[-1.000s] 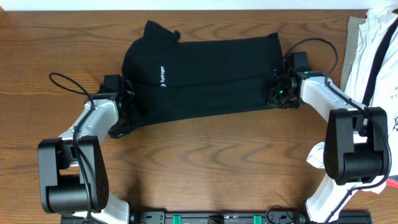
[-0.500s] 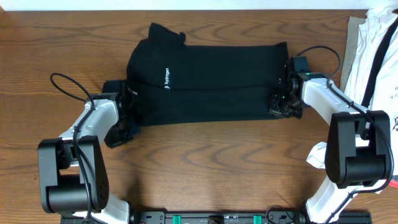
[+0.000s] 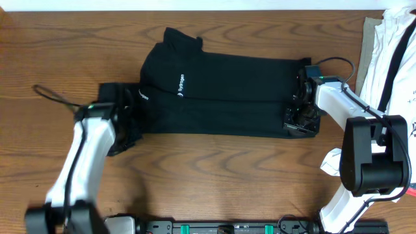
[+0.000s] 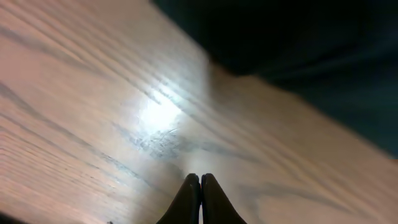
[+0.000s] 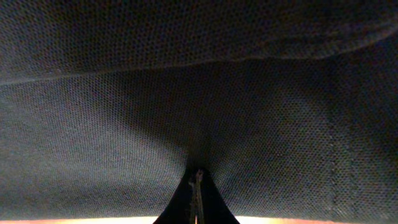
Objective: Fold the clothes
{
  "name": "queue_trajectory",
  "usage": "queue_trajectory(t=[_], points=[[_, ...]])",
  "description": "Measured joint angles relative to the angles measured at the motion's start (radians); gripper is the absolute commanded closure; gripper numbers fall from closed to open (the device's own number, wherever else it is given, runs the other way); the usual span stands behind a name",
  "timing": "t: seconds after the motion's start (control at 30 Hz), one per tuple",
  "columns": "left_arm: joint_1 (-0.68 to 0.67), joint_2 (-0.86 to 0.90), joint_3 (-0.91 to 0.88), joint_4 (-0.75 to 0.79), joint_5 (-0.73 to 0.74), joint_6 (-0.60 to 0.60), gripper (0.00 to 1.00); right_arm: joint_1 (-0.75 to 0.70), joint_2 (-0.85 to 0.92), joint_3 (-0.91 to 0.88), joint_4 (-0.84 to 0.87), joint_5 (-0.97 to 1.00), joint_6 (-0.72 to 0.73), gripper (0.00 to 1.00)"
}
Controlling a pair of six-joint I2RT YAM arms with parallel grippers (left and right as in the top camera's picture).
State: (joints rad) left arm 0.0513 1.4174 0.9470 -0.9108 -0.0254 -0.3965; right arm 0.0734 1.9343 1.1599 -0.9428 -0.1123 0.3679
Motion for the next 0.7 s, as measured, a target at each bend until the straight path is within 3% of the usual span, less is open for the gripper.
queue_trajectory(t=[0.17, 0.5, 0.7], points=[[0.000, -0.131, 0.004, 0.006, 0.012, 0.000, 0.94, 0.000, -0.018, -0.005, -0.014, 0.014, -0.016, 0.99], [0.000, -0.143, 0.004, 0.059, 0.019, -0.001, 0.88, 0.013, -0.176, -0.024, -0.065, 0.043, -0.151, 0.99], [0.000, -0.143, 0.004, 0.066, 0.035, -0.003, 0.94, 0.037, -0.298, -0.011, -0.042, 0.015, -0.220, 0.99]])
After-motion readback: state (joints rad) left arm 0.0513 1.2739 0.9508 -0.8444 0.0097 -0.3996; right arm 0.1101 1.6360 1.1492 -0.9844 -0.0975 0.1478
